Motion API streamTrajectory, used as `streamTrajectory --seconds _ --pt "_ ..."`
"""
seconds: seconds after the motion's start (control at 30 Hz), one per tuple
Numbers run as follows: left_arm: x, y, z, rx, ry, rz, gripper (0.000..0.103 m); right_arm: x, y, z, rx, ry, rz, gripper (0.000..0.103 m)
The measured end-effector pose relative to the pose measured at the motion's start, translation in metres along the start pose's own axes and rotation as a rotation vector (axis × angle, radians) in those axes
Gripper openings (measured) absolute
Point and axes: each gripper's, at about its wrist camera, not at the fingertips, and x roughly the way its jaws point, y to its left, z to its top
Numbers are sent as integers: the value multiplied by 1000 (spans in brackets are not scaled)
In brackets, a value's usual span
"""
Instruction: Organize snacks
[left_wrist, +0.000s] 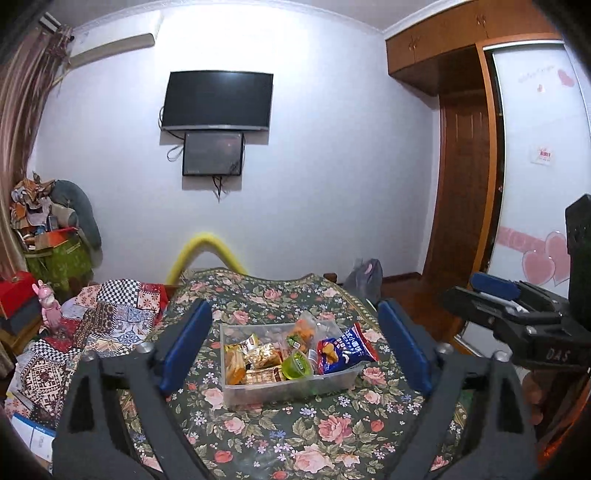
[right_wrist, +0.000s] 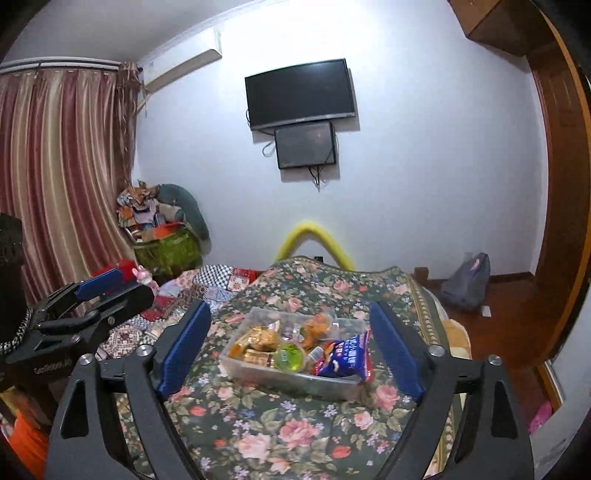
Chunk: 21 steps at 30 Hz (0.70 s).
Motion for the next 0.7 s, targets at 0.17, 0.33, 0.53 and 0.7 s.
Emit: streamTrajectory --seconds 0.17,0.33,0.53,0.7 --pt "-6 0 -7 7 7 4 97 1 6 -7 -12 -7 -20 103" --pt "-16 -2 -15 0 11 8 101 -1 9 -12 -22 0 -26 103" --pt "-17 -1 -20 -7 13 15 101 -4 10 -16 -20 -4 -29 103" --pt "-17 1 -21 -9 11 20 101 -5 9 -16 -21 -2 -31 103"
